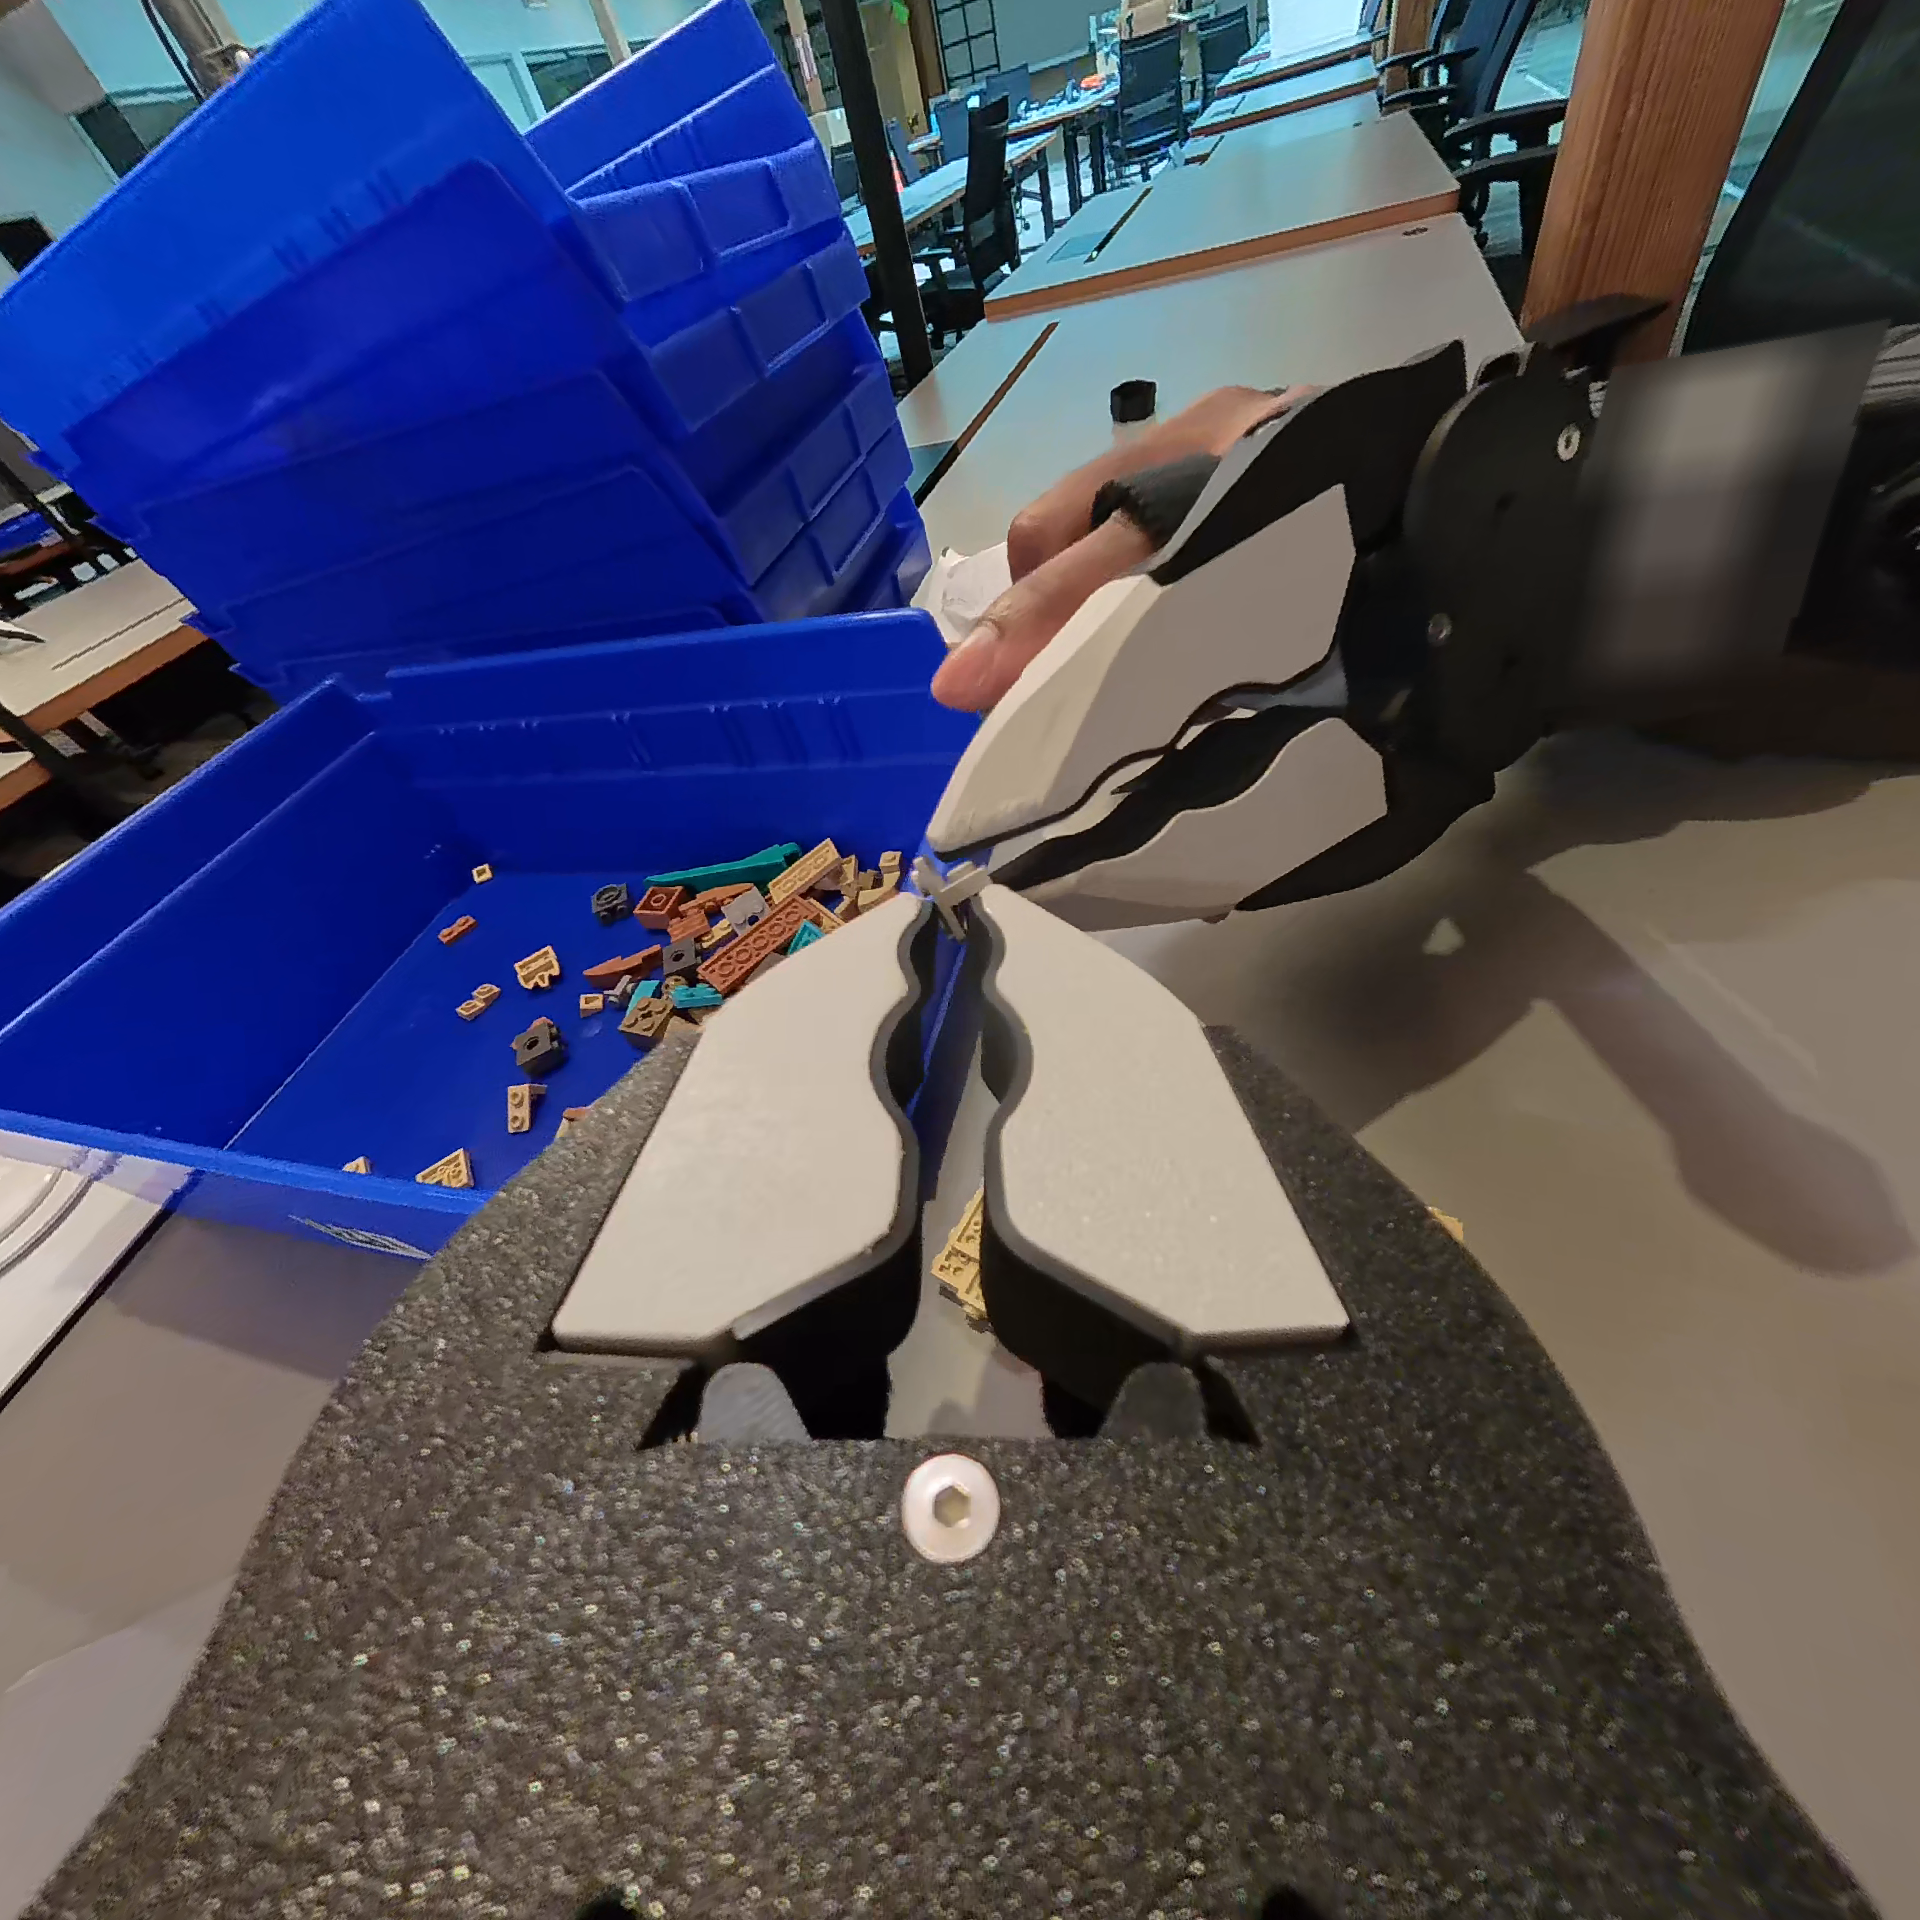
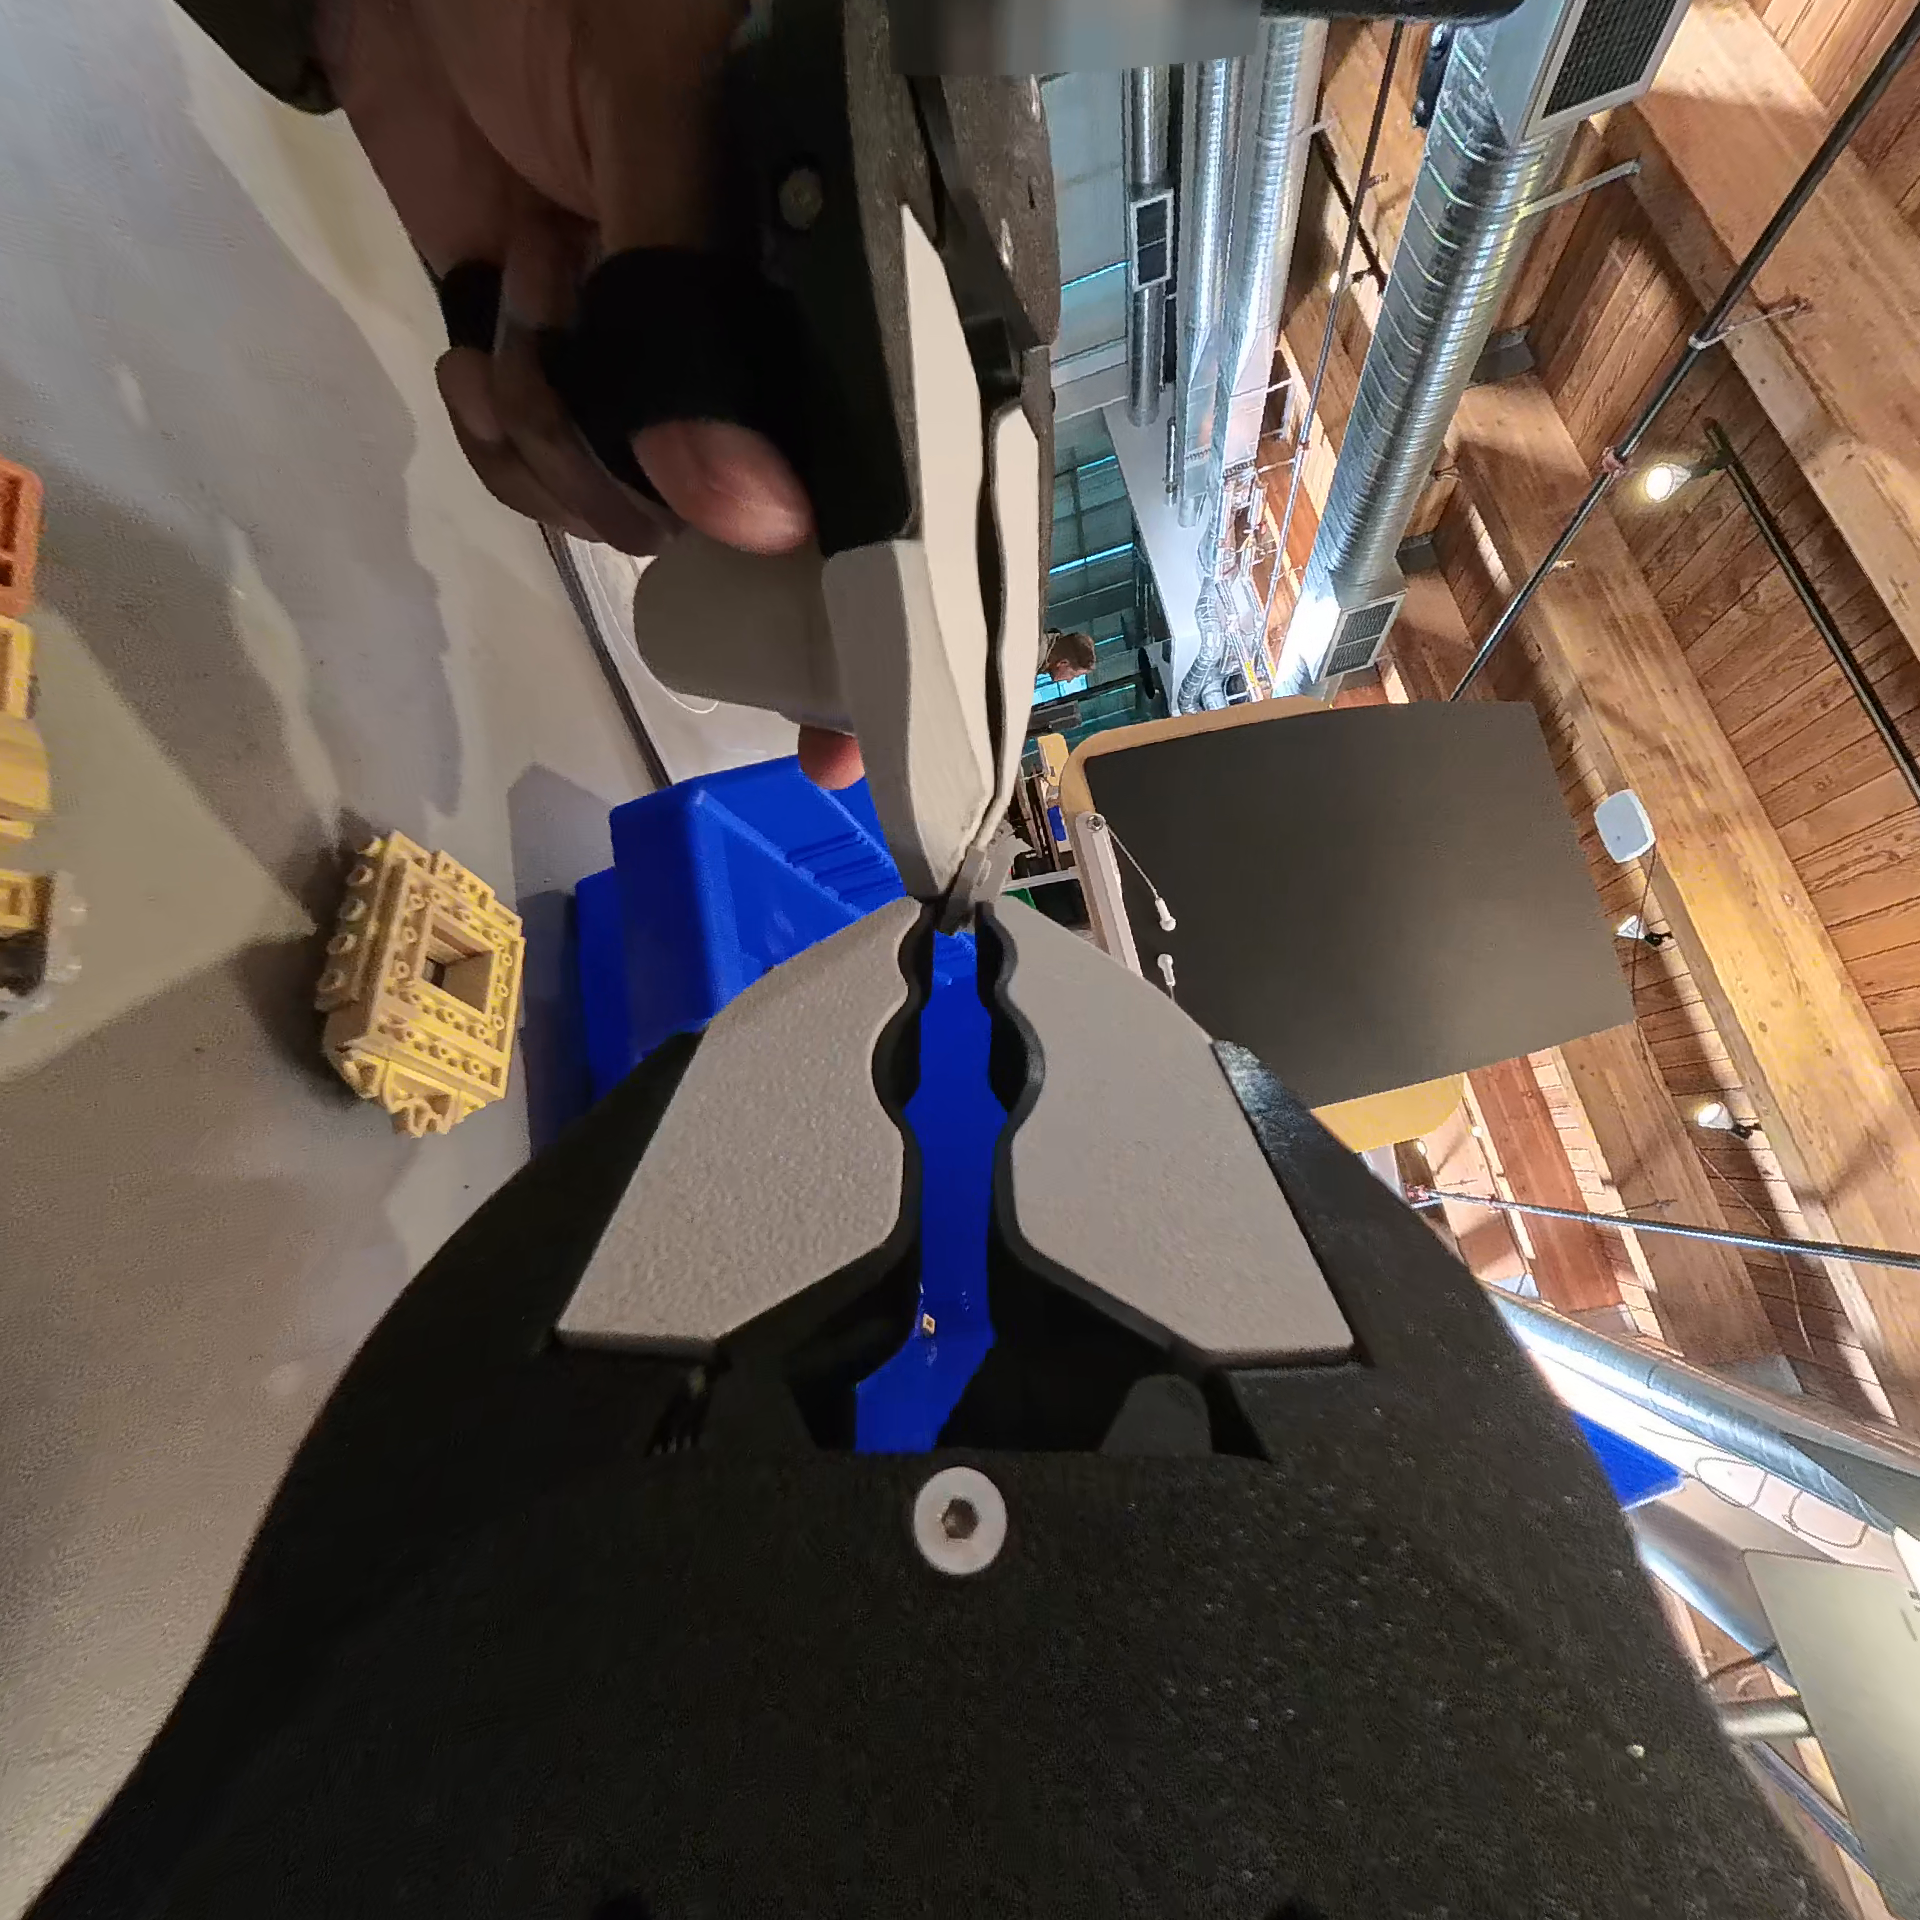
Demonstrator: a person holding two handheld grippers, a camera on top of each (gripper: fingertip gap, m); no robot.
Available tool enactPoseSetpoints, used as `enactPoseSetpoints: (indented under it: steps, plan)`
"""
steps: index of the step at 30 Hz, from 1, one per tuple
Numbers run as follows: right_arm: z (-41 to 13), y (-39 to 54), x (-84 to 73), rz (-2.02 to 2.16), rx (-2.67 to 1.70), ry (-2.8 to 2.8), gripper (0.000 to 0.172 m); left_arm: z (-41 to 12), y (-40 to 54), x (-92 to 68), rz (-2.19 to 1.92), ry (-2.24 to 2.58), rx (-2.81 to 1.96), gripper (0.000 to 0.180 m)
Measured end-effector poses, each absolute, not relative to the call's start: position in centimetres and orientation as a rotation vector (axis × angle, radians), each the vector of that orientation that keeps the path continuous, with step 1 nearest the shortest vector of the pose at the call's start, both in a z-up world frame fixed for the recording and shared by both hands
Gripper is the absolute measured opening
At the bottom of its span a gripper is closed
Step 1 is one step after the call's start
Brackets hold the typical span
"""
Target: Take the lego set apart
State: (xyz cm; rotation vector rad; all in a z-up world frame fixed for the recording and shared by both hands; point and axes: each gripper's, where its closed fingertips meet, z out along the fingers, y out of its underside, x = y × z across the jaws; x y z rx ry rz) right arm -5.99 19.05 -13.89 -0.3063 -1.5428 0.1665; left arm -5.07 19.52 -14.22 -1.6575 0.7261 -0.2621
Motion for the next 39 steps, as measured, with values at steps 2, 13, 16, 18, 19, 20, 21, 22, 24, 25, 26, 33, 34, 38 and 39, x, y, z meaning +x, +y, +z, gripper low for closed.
enactPoseSetpoints:
  steps: [2,13,16,18,19,20,21,22,24,25,26,33,34,38,39]
  plan:
    - [-14.1,19.0,-6.1,0.164,-0.305,-1.549,0.006,-14.3,19.6,-5.1,-0.268,0.721,-1.665,0.005]
    - [-16.7,28.5,-7.4,0.102,-0.941,-1.487,0.019,-13.8,19.7,-6.2,-0.206,0.695,-1.681,0.034]
    - [-16.3,28.2,-6.7,0.196,-0.99,-1.499,0.024,-14.2,18.4,-5.3,-0.255,0.791,-1.711,0.04]
    - [-15.9,27.7,-6.0,0.244,-1.003,-1.505,0.025,-14.8,17.2,-4.5,-0.297,0.881,-1.728,0.043]
    - [-15.7,27.1,-5.6,0.269,-0.992,-1.524,0.026,-15.3,16.3,-4.0,-0.327,0.942,-1.745,0.044]
    - [-15.7,26.2,-5.3,0.297,-0.969,-1.556,0.026,-16.0,15.3,-3.4,-0.361,1.011,-1.768,0.044]
    - [-15.9,24.9,-4.9,0.334,-0.938,-1.607,0.026,-16.8,14.3,-2.8,-0.385,1.081,-1.795,0.044]
    - [-16.4,23.4,-4.4,0.378,-0.902,-1.673,0.025,-17.8,13.4,-2.4,-0.395,1.152,-1.826,0.044]
    - [-18.0,20.5,-3.4,0.456,-0.834,-1.813,0.024,-19.7,12.3,-1.8,-0.386,1.263,-1.89,0.047]
    - [-19.0,19.3,-2.9,0.479,-0.81,-1.881,0.023,-20.5,12.0,-1.6,-0.367,1.301,-1.928,0.047]
    - [-19.9,18.4,-2.6,0.484,-0.789,-1.937,0.023,-21.3,11.9,-1.5,-0.335,1.335,-1.966,0.047]
    - [-22.6,16.8,-2.0,0.47,-0.77,-2.081,0.024,-24.3,12.3,-2.0,0.05,1.463,-2.096,0.03]
    - [-22.8,16.7,-1.9,0.472,-0.765,-2.087,0.024,-24.7,12.5,-2.5,0.137,1.474,-2.101,0.02]
    - [-22.9,16.4,-1.7,0.494,-0.728,-2.082,0.026,-24.4,13.5,-2.7,0.277,1.491,-1.931,0.019]
    - [-22.8,16.4,-1.5,0.501,-0.715,-2.068,0.026,-24.2,13.6,-2.7,0.314,1.504,-1.866,0.019]
